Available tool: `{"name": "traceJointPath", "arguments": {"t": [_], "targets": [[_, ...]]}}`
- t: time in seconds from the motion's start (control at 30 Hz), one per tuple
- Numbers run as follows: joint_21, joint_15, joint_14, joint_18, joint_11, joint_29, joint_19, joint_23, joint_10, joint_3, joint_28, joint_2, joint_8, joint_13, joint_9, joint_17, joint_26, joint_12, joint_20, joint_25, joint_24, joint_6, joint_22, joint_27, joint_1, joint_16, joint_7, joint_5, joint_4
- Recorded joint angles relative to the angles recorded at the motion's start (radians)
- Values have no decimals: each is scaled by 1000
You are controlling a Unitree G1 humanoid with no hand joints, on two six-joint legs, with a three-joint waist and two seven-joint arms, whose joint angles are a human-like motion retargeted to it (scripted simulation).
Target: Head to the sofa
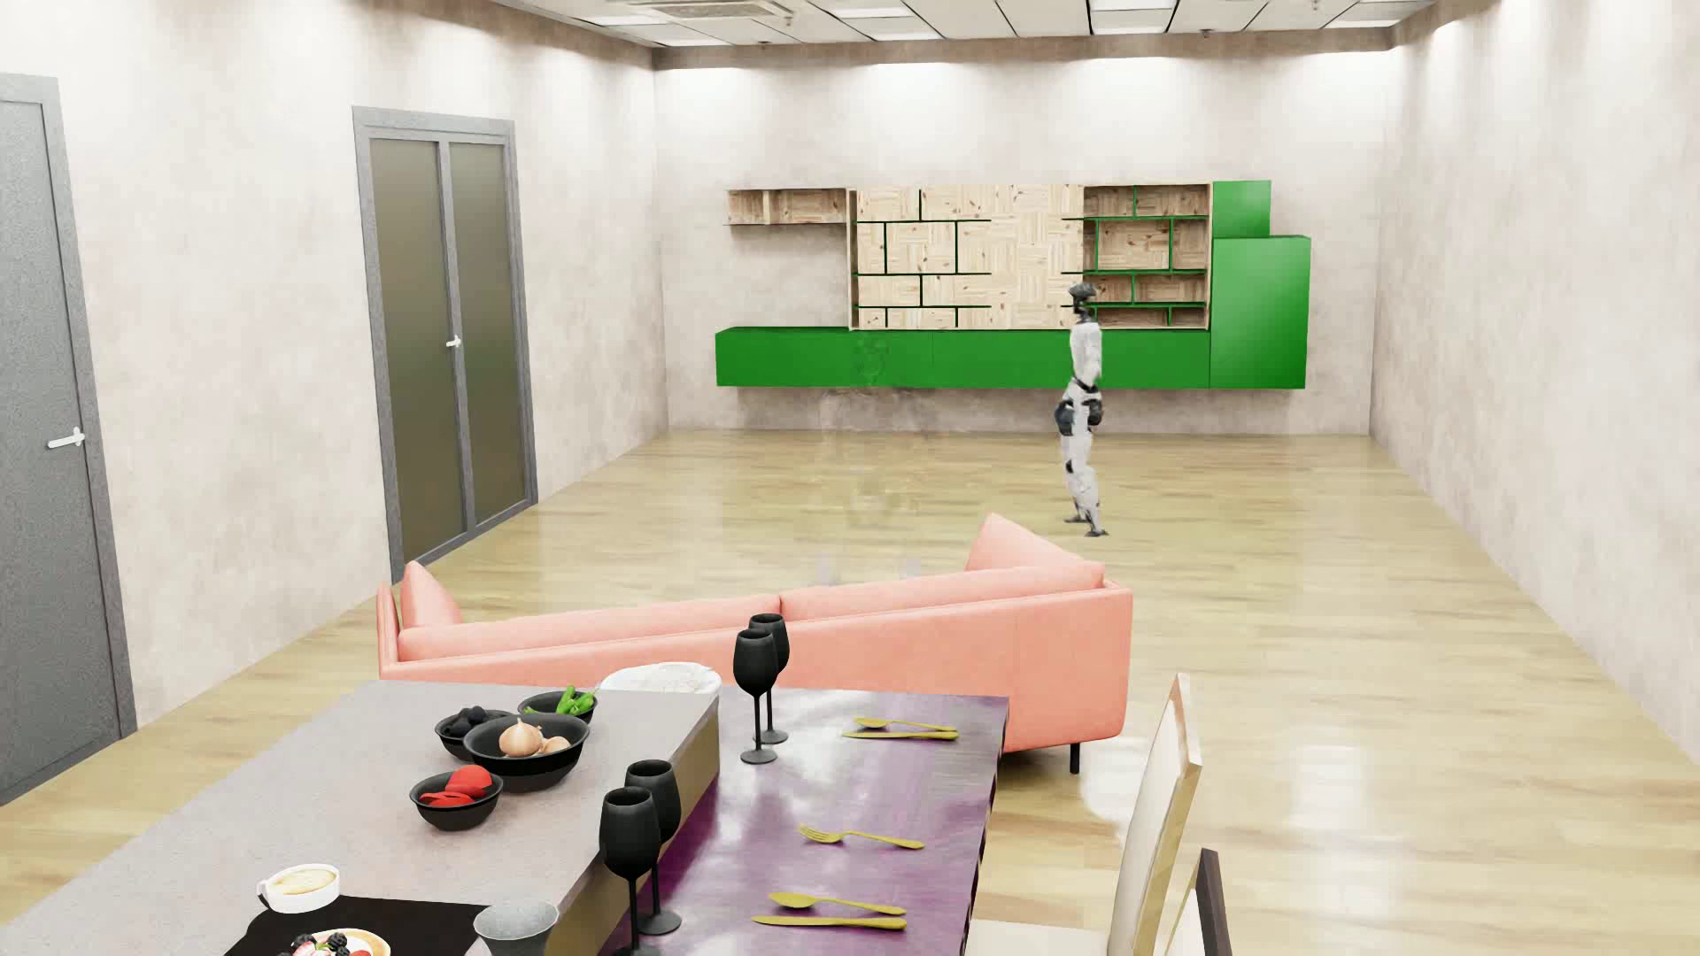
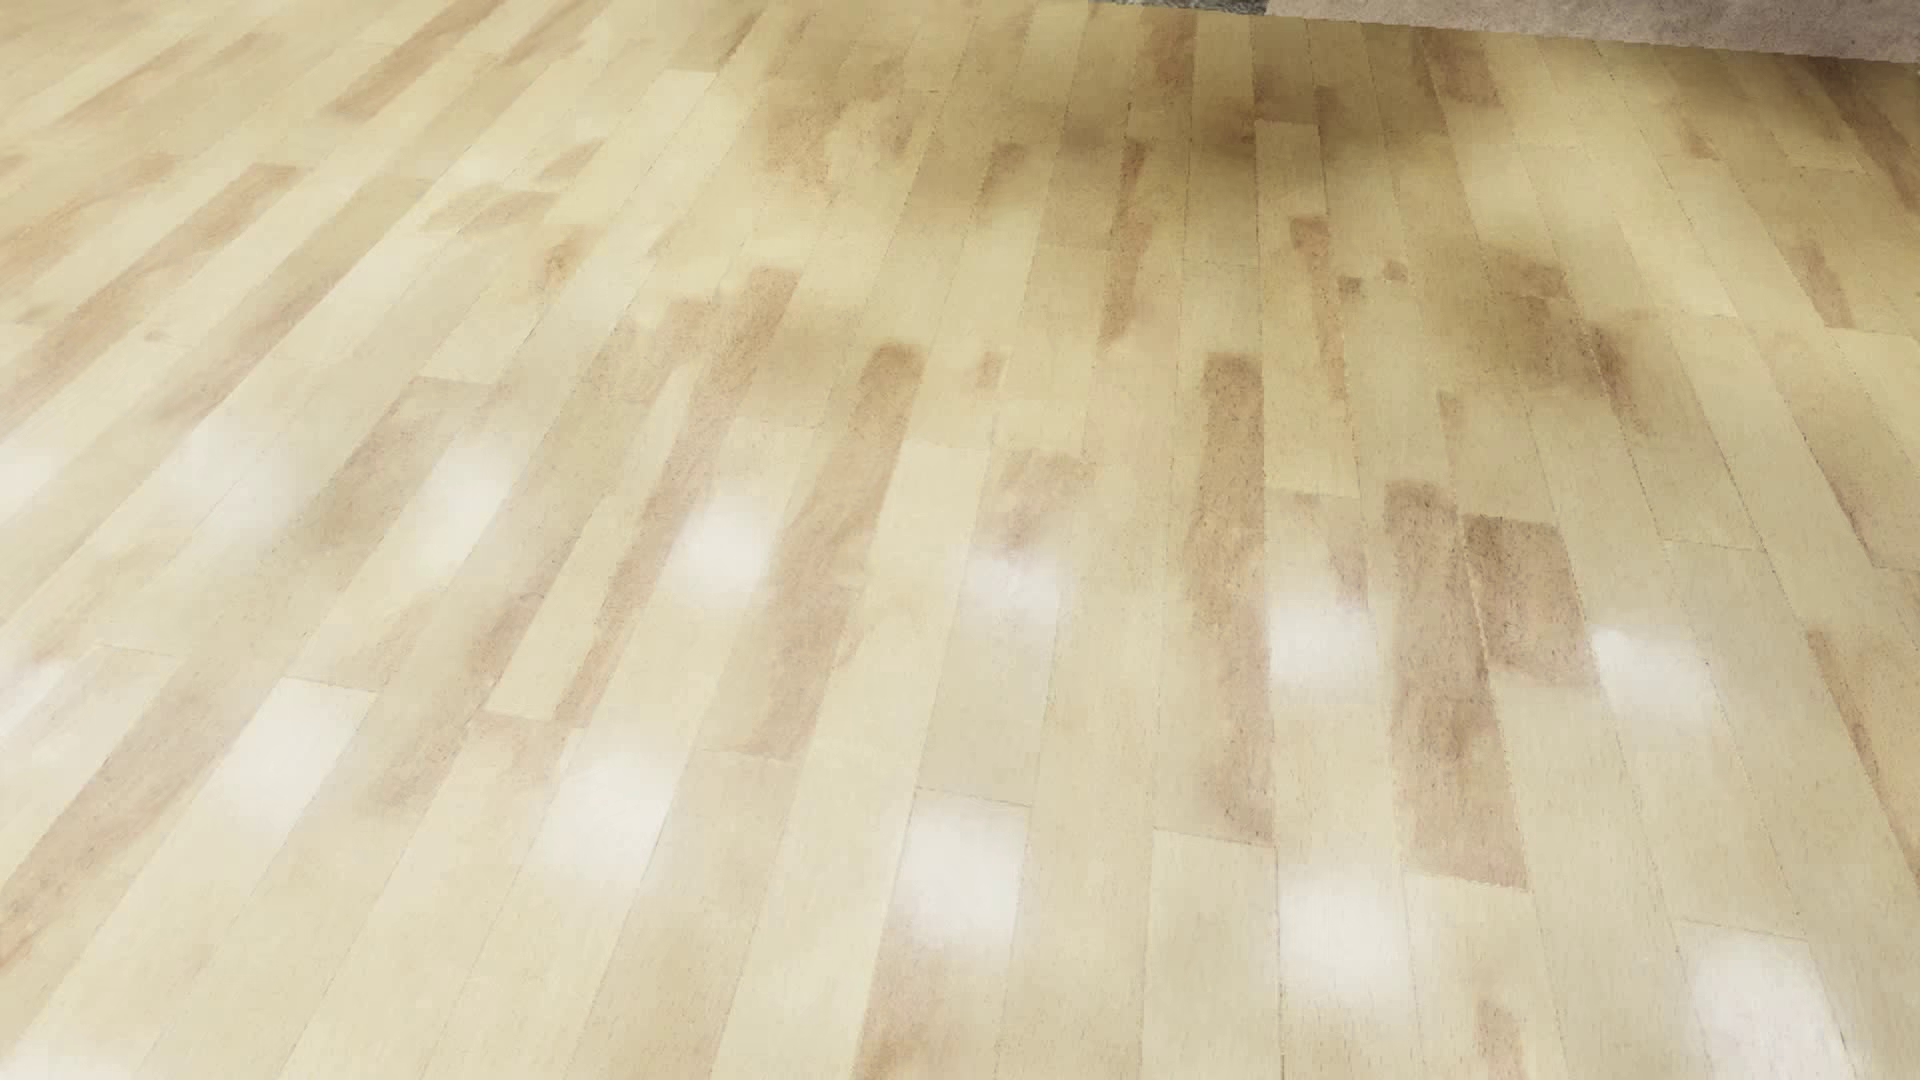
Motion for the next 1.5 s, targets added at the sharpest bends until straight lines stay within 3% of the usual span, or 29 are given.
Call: {"name": "traceJointPath", "arguments": {"t": [0.03,0.2,0.37,0.47,0.57,0.7,0.77,0.83,0.87,0.9,0.93,0.97,1.0,1.03,1.07,1.1,1.13,1.2,1.27,1.3,1.33,1.37,1.4,1.43,1.47,1.5], "targets": [[-6,-4,-3,-1,3,-6,-1,-14,5,-3,17,2,-6,-3,0,-2,-16,-13,12,5,-22,-1,-19,-8,-2,0,-8,-2,-2],[-8,-60,-57,0,36,-22,10,-70,54,-12,69,-4,-27,-24,4,-8,-47,-39,5,14,-22,-7,-101,-30,-20,24,-30,-9,0],[-6,-137,-119,-23,42,-21,-11,-120,95,-24,21,28,-73,-19,3,12,-8,-23,-19,44,-22,-11,-39,-33,-22,46,-58,-17,5],[-1,-145,-139,-13,47,-24,30,-157,257,-25,-14,44,-146,14,3,12,17,-22,-30,54,-24,-3,20,-47,-127,63,-110,-40,5],[50,-143,-90,-54,43,-49,60,-168,510,-17,5,76,-243,21,13,-1,7,11,-9,16,-36,13,8,-35,-290,77,-54,-74,51],[180,-143,-80,25,-30,45,140,-134,604,11,32,165,-374,-41,13,-47,-18,98,57,-45,-29,13,-80,-66,-493,89,110,-117,188],[183,-156,-77,102,-57,67,187,-171,559,27,46,215,-431,-67,14,-53,-42,145,118,-27,-3,9,-156,-92,-601,107,154,-131,267],[141,-144,-96,174,-56,30,191,-217,485,42,60,256,-462,-75,18,-49,-61,180,188,34,43,8,-251,-101,-685,123,187,-126,310],[100,-105,-74,169,-48,2,191,-242,467,51,64,282,-467,-60,19,-54,-78,198,217,71,73,9,-306,-102,-710,130,172,-130,285],[48,-26,-44,213,-16,-32,192,-268,485,58,66,303,-476,-26,18,-64,-90,196,229,101,110,9,-352,-103,-703,121,141,-157,226],[-1,104,-69,218,68,-71,201,-302,501,59,68,306,-474,27,17,-74,-102,166,230,122,147,7,-372,-94,-677,99,141,-220,170],[-47,289,-112,225,205,-107,155,-320,500,53,68,276,-452,85,17,-83,-119,136,225,135,178,-1,-391,-83,-635,75,142,-308,100],[-80,382,-156,227,377,-126,-5,-317,490,41,66,212,-452,137,21,-87,-140,109,218,137,205,-13,-416,-66,-585,56,143,-396,30],[-95,283,-194,225,603,-119,-86,-297,466,9,64,51,-245,179,31,-92,-162,82,210,126,225,-21,-446,-41,-524,41,126,-335,-47],[-94,193,-219,221,790,-88,-44,-266,417,-16,65,-112,-70,209,40,-95,-181,52,199,104,234,-25,-474,-16,-446,29,102,-204,-109],[-87,124,-232,213,872,-48,22,-230,343,-32,67,-245,11,229,44,-90,-192,20,188,78,235,-25,-492,5,-353,23,74,-95,-155],[-85,74,-238,203,865,-7,55,-192,263,-45,63,-362,31,244,46,-76,-194,-13,172,59,232,-22,-501,24,-252,23,45,-32,-188],[-94,23,-258,186,651,74,40,-140,128,-72,20,-534,7,270,47,-40,-187,-92,111,42,232,-9,-505,47,-54,48,-7,10,-229],[-103,104,-275,166,239,134,-41,-148,27,-101,-27,-602,-78,316,56,-6,-182,-209,15,19,216,1,-486,28,141,80,-74,-8,-242],[-117,153,-276,147,17,127,25,-165,-1,-115,-23,-606,-30,341,65,18,-174,-265,-28,5,190,9,-454,13,237,86,-111,28,-228],[-141,183,-242,134,-117,95,31,-181,1,-128,4,-591,30,362,73,48,-154,-300,-55,-7,150,19,-398,7,315,83,-155,50,-205],[-166,202,-160,121,-87,55,27,-189,40,-135,40,-577,-61,380,79,79,-118,-310,-65,-13,103,22,-320,9,374,72,-181,26,-182],[-182,315,-4,79,41,24,-6,-185,146,-145,79,-572,-99,385,86,109,-65,-298,-56,-17,57,28,-228,14,389,63,-202,11,-145],[-187,275,209,-30,181,9,-95,-169,345,-154,119,-560,-103,369,95,130,2,-271,-30,-21,19,37,-136,21,343,59,-223,24,-110],[-181,173,378,-100,273,11,-108,-146,604,-156,153,-525,-105,330,107,129,71,-234,0,-26,-10,45,-51,31,233,51,-210,40,-68],[-160,93,340,-54,296,21,-106,-124,828,-148,159,-464,-110,271,118,113,118,-198,16,-36,-30,53,31,37,84,43,-209,61,-41]]}}
